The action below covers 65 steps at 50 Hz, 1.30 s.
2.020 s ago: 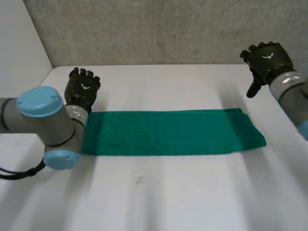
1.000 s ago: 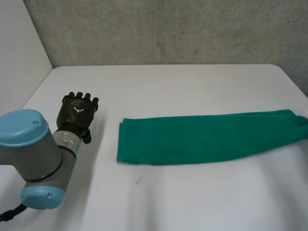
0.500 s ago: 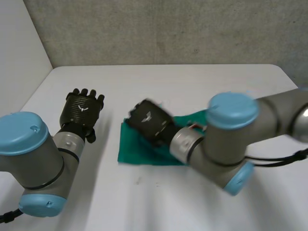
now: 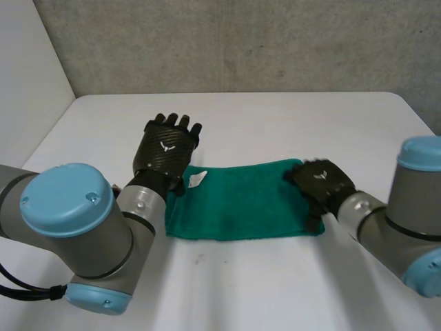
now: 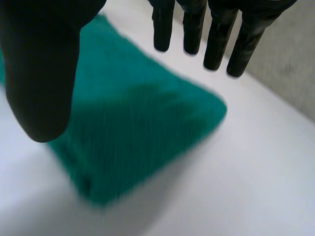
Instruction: Fold the towel.
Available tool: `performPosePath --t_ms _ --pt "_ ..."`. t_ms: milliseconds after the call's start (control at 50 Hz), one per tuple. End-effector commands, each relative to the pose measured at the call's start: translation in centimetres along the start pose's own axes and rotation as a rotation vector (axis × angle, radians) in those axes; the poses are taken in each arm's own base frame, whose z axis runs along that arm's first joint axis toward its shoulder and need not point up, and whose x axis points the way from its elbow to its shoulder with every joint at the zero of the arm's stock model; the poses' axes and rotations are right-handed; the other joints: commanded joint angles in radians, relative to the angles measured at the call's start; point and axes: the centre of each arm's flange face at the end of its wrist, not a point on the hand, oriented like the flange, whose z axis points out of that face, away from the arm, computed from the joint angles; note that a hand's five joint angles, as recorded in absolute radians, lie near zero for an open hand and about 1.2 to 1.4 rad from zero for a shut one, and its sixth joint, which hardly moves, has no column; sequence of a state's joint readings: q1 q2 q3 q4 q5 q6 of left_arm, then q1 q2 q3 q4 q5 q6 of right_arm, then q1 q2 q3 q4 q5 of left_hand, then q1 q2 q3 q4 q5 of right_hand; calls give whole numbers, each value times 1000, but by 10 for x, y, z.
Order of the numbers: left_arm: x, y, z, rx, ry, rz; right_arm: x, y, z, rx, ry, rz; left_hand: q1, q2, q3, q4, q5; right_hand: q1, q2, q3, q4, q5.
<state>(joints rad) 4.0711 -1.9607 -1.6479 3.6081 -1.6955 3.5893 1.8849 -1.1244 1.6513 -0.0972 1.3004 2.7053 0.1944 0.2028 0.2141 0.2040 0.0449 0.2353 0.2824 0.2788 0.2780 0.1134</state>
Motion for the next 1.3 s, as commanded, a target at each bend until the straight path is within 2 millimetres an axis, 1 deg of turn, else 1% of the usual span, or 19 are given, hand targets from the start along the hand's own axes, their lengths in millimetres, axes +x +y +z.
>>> performPosePath --t_ms 20,40,100,140,200,260,300,420,460,480,560,620,640,720,820,920,980,1080,1300 --pt "4 8 -3 -31 12 0 12 32 4 -85 3 4 2 -7 -18 -8 -24 988 941 944 945 935" --pt "3 8 -3 -31 12 0 14 32 5 -83 9 7 2 -7 -18 -8 -24 1159 1112 1116 1116 1107" --pt "3 8 -4 -34 10 0 21 24 12 -36 38 -7 2 -7 -18 -8 -24 1161 1114 1117 1118 1108" --pt "3 10 -6 -40 13 -1 29 10 17 14 70 -17 2 -7 -18 -8 -24 1161 1114 1117 1118 1108" --pt "1 7 -9 -36 9 0 18 -19 21 104 48 -33 -1 -10 -21 -11 -26 1161 1114 1117 1118 1108" --pt "-4 2 -11 -25 -4 -2 -31 -67 19 245 -66 -58 1 -7 -18 -8 -24 1161 1114 1117 1118 1108" --pt "-8 -1 -12 -17 -15 -3 -54 -82 15 285 -126 -75 -1 -10 -21 -11 -26 1161 1114 1117 1118 1108" --pt "-24 0 -9 -24 -61 -8 -149 -74 16 269 -377 -133 -1 -10 -21 -11 -26 1161 1114 1117 1118 1108" --pt "-27 0 -8 -26 -70 -8 -161 -71 15 263 -406 -145 1 -7 -18 -8 -24 1161 1114 1117 1118 1108" --pt "-27 0 -8 -25 -71 -8 -167 -68 16 252 -411 -152 2 -7 -18 -8 -24 1037 990 993 994 984" --pt "-27 -1 -6 -19 -74 -10 -160 -75 22 260 -347 -130 4 -4 -15 -5 -21 69 22 26 27 17" --pt "-24 -3 -5 -12 -65 -15 -146 -76 25 234 -253 -91 10 2 -9 1 -15 -9 -56 -53 -52 -62" --pt "-24 -3 -4 -10 -65 -19 -130 -77 28 212 -181 -44 10 2 -9 1 -15 -61 -108 -104 -104 -113" --pt "-20 -3 0 -6 -56 -64 -90 -80 30 196 -77 97 28 19 8 18 3 -61 -108 -104 -104 -113" --pt "4 1 1 -22 12 -169 -62 -74 37 175 -76 221 63 55 43 53 38 -61 -108 -104 -104 -113" --pt "21 21 0 -134 68 -245 -60 -62 42 134 -130 254 63 55 43 54 38 -61 -108 -104 -104 -113" --pt "31 38 0 -221 103 -267 -63 -42 53 66 -138 262 63 55 43 54 38 -61 -108 -104 -104 -113" --pt "36 52 1 -304 124 -251 -65 -34 58 24 -145 263 66 58 46 57 41 -61 -108 -104 -104 -113" --pt "-1 83 7 -471 47 -198 -69 -33 59 16 -166 242 72 64 52 62 47 -61 -108 -104 -104 -113"
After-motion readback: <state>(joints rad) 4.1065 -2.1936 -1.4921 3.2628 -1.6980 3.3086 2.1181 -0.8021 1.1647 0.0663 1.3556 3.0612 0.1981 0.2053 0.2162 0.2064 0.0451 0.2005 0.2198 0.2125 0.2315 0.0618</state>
